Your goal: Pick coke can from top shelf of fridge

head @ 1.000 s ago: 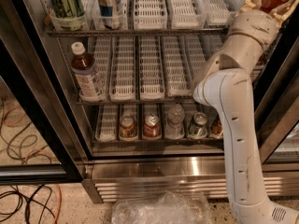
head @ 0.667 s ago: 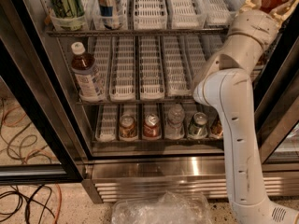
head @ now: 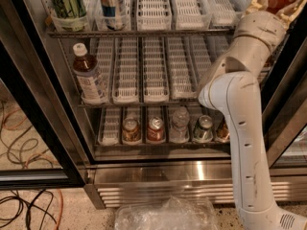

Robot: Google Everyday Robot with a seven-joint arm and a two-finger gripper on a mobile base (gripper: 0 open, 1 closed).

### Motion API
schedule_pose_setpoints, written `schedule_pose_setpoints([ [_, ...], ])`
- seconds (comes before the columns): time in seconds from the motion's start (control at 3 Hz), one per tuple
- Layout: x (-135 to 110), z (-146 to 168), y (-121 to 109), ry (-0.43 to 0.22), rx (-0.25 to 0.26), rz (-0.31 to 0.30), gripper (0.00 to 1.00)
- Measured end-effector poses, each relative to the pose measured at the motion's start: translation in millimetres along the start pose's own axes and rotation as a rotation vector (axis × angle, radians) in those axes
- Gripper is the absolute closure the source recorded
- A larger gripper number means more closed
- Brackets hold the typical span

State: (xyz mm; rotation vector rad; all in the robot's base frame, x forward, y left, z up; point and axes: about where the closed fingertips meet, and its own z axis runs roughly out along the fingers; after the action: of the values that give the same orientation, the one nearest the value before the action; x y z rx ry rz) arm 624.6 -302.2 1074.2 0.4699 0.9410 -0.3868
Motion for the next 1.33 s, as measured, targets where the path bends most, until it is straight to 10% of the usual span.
schedule_pose_setpoints([
  [1.33, -54, 33, 19, -0.167, -0.033, 0.019, 1.00],
])
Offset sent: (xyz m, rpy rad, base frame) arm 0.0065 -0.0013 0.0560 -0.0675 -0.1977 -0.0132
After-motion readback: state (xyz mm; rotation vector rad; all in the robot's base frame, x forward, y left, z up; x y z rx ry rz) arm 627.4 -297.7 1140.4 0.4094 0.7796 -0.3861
